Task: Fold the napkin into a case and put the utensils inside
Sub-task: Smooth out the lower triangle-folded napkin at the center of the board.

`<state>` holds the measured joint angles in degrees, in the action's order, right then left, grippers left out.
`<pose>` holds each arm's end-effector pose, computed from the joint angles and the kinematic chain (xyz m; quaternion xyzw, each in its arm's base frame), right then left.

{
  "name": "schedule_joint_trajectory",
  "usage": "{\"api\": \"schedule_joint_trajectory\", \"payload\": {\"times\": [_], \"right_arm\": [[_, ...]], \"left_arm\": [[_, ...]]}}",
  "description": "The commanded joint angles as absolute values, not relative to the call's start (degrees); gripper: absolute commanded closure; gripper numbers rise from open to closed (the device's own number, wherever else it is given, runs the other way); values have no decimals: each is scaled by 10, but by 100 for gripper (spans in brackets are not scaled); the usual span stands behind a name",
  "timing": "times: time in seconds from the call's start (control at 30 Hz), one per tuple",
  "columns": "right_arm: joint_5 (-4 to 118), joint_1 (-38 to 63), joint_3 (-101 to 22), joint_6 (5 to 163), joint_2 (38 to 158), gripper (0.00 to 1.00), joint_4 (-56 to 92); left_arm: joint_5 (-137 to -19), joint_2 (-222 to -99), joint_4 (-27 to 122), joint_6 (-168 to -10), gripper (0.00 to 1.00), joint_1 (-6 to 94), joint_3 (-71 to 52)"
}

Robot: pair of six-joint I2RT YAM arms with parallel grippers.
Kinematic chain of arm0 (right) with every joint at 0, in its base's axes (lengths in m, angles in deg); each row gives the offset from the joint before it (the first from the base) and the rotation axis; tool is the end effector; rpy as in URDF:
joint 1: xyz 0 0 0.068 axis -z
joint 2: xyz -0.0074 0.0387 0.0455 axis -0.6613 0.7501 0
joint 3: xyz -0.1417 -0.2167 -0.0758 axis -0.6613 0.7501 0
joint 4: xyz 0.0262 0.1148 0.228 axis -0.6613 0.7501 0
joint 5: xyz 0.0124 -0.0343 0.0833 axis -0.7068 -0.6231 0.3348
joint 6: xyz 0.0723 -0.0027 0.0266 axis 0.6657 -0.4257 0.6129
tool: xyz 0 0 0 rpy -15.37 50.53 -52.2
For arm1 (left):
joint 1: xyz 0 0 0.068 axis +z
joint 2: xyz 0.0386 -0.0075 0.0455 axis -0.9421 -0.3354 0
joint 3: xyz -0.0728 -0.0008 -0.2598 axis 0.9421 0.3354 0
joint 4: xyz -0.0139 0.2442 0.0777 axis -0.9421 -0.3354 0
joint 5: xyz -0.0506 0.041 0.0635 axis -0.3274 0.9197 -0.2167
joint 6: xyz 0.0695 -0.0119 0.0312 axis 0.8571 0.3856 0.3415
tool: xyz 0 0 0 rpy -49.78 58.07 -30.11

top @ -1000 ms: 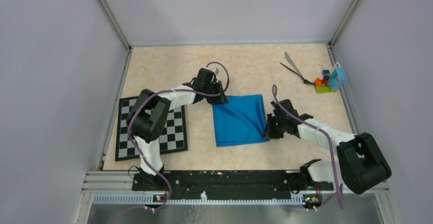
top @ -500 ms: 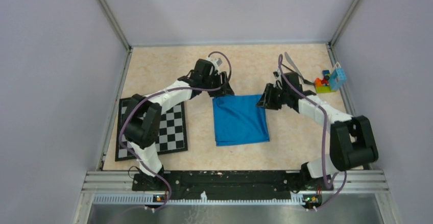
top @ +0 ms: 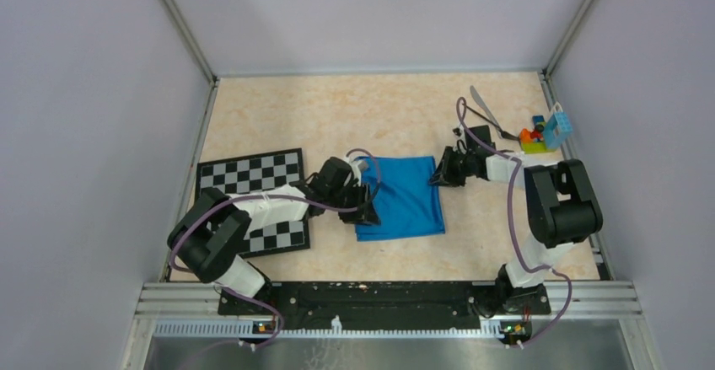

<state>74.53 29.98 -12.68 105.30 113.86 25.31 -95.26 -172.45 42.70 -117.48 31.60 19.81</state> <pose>0.3193 0.0928 0.1238 0.0723 0.9329 0.2919 0.1980 0.2260 -0.2184 0.1510 0.0753 0.9077 -0.3862 0.1456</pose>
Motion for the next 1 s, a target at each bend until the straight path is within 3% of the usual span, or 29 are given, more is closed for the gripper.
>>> {"api": "schedule_joint_trajectory", "payload": {"times": [0.0,0.33,0.43,0.6,0.77,0.97], "right_arm": [[730,310,-115,1032,1149,88,222],[668,312,-122,993,1172,87,226],[680,308,-126,980,1152,82,228],[606,258,-186,948,1081,61,323],[441,167,-262,931,1002,41,486],[590,73,-286,1060,1027,29,562]], "left_arm": [[-923,-1704,477,-1201,59,298,249],[-892,-1655,483,-1246,58,245,313],[-895,-1635,482,-1255,53,234,301],[-896,-1560,460,-1255,48,233,258],[-753,-1436,277,-1212,34,242,194],[-574,-1251,156,-1201,15,263,175]]}}
